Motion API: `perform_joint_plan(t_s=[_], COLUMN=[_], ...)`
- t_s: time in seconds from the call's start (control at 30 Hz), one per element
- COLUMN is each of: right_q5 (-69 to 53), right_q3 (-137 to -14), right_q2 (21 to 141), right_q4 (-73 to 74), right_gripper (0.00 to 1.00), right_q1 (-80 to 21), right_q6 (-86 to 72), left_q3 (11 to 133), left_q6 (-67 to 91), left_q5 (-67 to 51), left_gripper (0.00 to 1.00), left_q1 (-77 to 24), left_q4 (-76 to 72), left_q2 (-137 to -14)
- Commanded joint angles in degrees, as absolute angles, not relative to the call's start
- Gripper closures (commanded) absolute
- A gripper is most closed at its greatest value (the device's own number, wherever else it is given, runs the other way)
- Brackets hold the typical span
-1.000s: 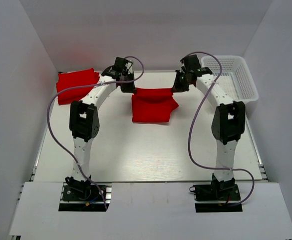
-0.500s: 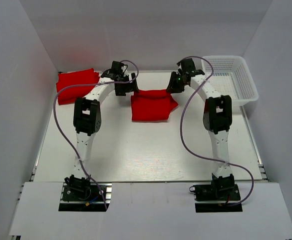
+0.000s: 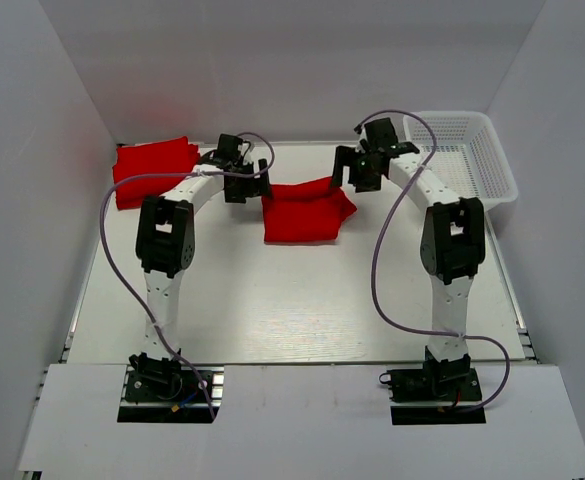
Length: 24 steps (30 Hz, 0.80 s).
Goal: Fold and stack the t-shirts
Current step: Fold the long partially folded tshirt into a neat square
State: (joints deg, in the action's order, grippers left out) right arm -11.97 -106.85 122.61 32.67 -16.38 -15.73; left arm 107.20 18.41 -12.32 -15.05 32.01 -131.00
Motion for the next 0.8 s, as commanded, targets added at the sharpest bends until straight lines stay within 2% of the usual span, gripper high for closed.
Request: perform_joint_plan(t_s=[0.0,0.23,0.37,0.6,0.67,0.77], right_q5=[-12.39,-12.30,-15.99,-18.19,-18.98,-21.35], right_q3=[-104.34,-102.74,-103.09,-103.18,-103.01,-102.75], right_q2=[121.64,123.31,125.32,128.05,128.84,130.07], right_q4=[33.05,31.55,28.92,27.43,27.33,25.41], right_gripper=[0.09,0.09,0.09,0.09,0.11,0.25], right_q1=[-17.84,-18.02,-18.20,-18.46,-18.46,-18.54], right_q6=[-13.19,-14.15,-15.20,-16.61,-16.61,-17.05], left_q3=[104.16,98.00,95.46,95.54,95.54,96.85], left_q6=[17.40,18.54,18.54,17.50,16.79,16.79], left_q5=[-15.03,-16.52,-22.32,-19.17,-19.16,-19.86], left_gripper=[0.00,0.00,0.00,0.00,0.00,0.00], left_q1=[-15.38,-15.38,-15.38,-15.38,-15.38,-15.90], left_q4=[27.79,21.36,17.59,19.16,19.16,19.86], left_q2=[-123.50,-118.13,-116.73,-118.30,-120.23,-123.13])
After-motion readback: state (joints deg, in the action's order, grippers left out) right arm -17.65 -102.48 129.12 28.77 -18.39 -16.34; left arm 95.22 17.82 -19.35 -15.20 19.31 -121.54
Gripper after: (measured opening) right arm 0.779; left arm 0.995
